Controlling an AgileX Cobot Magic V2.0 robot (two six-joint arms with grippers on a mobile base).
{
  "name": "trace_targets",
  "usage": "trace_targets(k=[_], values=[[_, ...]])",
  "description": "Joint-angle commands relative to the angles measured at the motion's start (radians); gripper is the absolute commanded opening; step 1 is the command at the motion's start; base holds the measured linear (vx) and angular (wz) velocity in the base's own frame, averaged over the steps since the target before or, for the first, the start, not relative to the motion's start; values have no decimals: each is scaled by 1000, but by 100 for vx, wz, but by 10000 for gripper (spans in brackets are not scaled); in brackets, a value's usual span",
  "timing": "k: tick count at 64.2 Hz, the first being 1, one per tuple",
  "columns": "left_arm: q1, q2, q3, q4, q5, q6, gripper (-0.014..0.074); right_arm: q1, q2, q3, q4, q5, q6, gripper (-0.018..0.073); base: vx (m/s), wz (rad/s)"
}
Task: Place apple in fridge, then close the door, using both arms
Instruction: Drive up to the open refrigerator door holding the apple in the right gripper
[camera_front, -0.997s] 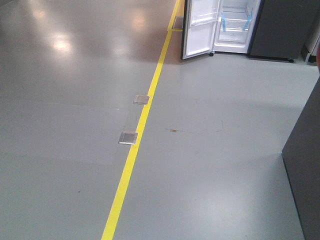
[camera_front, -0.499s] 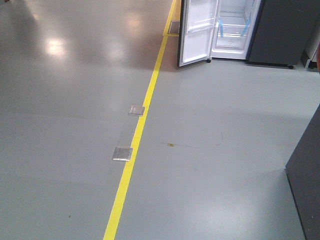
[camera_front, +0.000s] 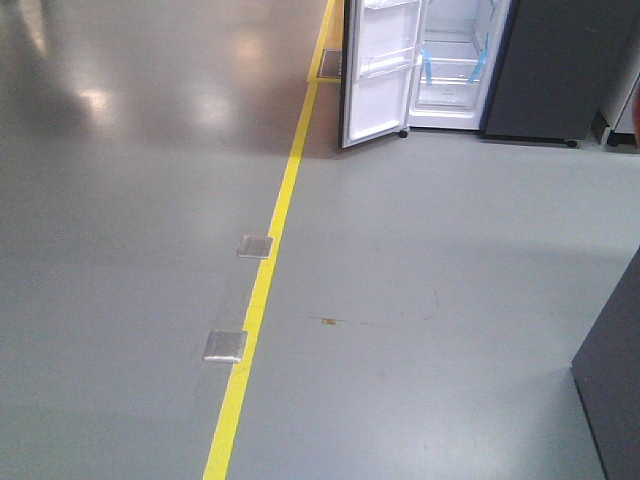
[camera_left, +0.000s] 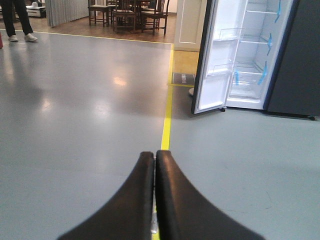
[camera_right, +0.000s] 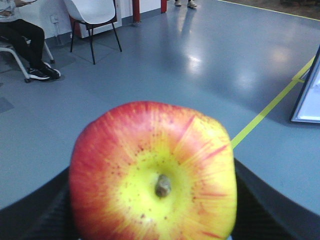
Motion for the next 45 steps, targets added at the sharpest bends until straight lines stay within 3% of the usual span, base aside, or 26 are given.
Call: trace_targets(k=[1, 45], values=[[5, -16, 21, 0, -68, -5, -6, -4, 2, -19, 45, -74, -11, -4, 29, -9], [5, -16, 21, 0, -68, -5, -6, -4, 2, -19, 45, -74, -11, -4, 30, -10]])
